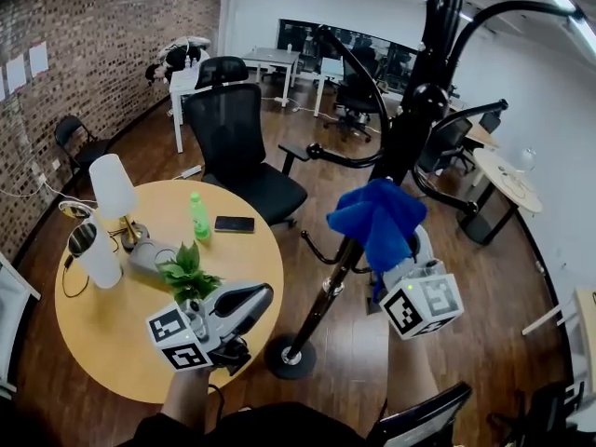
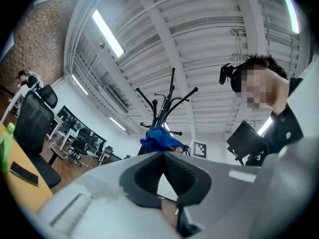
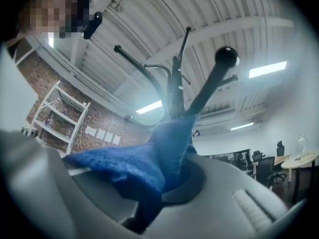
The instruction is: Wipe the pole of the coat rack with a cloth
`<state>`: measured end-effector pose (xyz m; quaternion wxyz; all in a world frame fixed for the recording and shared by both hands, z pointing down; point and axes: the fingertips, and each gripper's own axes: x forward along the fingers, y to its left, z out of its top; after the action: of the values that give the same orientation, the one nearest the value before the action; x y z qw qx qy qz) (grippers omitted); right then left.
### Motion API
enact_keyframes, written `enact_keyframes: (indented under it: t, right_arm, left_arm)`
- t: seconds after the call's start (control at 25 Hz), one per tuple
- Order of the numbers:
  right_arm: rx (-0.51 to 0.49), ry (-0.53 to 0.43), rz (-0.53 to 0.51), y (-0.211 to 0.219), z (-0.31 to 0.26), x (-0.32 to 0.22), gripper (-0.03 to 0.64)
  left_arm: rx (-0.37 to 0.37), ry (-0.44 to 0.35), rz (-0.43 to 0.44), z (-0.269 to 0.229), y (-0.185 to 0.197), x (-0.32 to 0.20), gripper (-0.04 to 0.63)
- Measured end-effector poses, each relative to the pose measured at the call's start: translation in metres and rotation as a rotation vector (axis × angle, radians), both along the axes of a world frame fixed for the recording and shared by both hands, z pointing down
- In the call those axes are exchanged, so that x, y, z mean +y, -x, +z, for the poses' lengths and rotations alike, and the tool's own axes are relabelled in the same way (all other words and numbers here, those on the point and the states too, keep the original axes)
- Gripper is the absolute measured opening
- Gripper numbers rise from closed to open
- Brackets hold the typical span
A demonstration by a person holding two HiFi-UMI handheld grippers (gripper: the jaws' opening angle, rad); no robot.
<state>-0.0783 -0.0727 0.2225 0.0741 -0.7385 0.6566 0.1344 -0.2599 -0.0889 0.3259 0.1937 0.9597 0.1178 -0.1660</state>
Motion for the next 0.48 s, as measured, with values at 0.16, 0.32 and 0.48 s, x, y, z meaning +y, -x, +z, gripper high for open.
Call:
enact_keyframes:
  t: [0.16, 0.32, 0.48]
  right_arm:
    - [-0.12, 0.151, -0.048, 0.002, 0.089, -0.006, 0.025]
    - [-0.295, 0.389, -0.076, 0.007, 0.204, -0.009, 0.025]
    - [-0.532, 0.429, -0.15, 0.022, 0.252, 0.003, 0.025]
  left_arm:
    - [-0.013, 0.01, 0.022, 0.005, -0.006, 0.005, 0.002]
    - [-0.028, 0.026, 0.043, 0.011, -0.009, 0.011, 0.002]
    - [-0.041, 0.039, 0.049, 0.016, -0.01, 0.016, 0.002]
